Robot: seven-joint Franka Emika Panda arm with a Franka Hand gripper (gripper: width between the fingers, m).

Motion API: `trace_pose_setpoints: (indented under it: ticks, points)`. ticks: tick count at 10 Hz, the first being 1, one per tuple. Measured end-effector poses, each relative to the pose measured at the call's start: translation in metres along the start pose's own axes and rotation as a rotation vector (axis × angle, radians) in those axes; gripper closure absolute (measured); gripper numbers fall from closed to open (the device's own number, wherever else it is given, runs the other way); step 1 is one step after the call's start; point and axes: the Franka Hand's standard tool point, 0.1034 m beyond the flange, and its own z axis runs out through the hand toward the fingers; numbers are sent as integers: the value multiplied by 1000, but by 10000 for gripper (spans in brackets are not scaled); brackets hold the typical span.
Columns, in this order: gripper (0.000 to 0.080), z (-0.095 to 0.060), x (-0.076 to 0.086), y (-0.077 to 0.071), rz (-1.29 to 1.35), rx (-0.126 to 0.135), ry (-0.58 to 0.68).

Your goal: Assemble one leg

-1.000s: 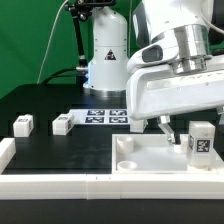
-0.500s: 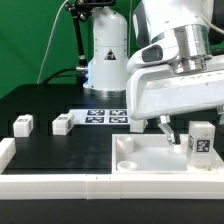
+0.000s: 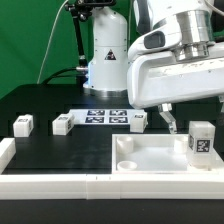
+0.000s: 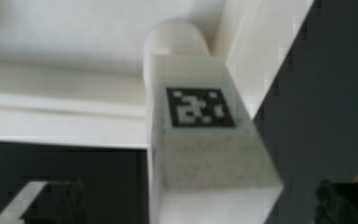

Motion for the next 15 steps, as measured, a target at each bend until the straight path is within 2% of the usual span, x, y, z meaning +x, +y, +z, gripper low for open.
trace_pose_setpoints:
  ticks: [1,2,4,5,9,10,11,12,13,15]
  points:
    - [150,-1,-3,-5,3,25,-126]
    - [150,-4,1,-7,5,41,-196]
    - [150,-8,-1,-1,43,40,-345]
    - [150,-9,8,3,46,39,-357]
    - [150,-8,8,3,49,42,-361]
    - [150,-7,6,1,82,10,-381]
    - [150,0,4,6,63,-36,-387]
    - [150,5,0,8,74,-68,-395]
    - [150,6,1,8,62,-78,-389]
    - [150,6,1,7,56,-74,-390]
